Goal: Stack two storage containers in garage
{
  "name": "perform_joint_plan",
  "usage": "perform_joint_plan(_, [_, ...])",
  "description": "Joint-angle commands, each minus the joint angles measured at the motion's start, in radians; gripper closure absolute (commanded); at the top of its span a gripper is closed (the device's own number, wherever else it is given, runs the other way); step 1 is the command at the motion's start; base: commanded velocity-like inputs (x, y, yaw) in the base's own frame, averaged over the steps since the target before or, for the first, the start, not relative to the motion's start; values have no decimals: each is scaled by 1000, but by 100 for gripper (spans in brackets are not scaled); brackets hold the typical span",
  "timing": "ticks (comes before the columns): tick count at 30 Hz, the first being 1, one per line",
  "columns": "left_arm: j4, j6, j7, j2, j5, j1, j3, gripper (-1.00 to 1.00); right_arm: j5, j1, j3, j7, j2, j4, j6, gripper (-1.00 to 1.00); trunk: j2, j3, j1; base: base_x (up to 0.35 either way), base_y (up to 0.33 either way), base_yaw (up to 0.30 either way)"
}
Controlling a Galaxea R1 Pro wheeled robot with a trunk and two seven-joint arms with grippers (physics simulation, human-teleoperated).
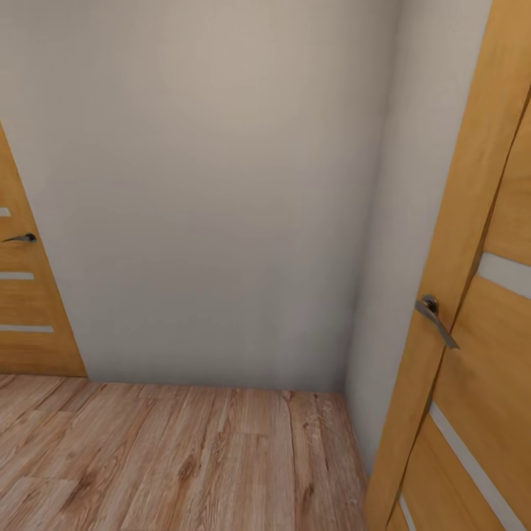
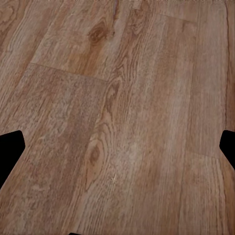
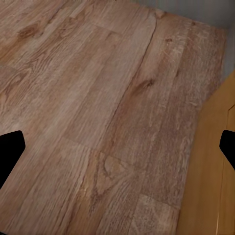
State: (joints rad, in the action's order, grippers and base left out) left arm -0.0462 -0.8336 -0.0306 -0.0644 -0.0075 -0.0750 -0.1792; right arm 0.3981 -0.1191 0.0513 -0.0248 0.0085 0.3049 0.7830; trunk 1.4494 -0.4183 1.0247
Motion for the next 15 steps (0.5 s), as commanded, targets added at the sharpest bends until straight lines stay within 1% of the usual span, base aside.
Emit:
perform_joint_plan(1, [-4, -5, -3, 0, -1, -2, 0, -100, 10, -1, 5, -2, 1, 2, 1, -100, 1, -1, 0, 125, 0, 0])
perform_joint_plan(8, [-3, -5, -3, 0, -1, -2, 0, -100, 10, -1, 5, -3, 1, 2, 1, -100, 1, -1, 0, 100, 0, 0])
perform_joint_plan(15, [-3, -7, -3, -1, -1, -2, 0, -100, 10, -1, 5, -2, 1, 2, 1, -100, 1, -1, 0, 15, 0, 0])
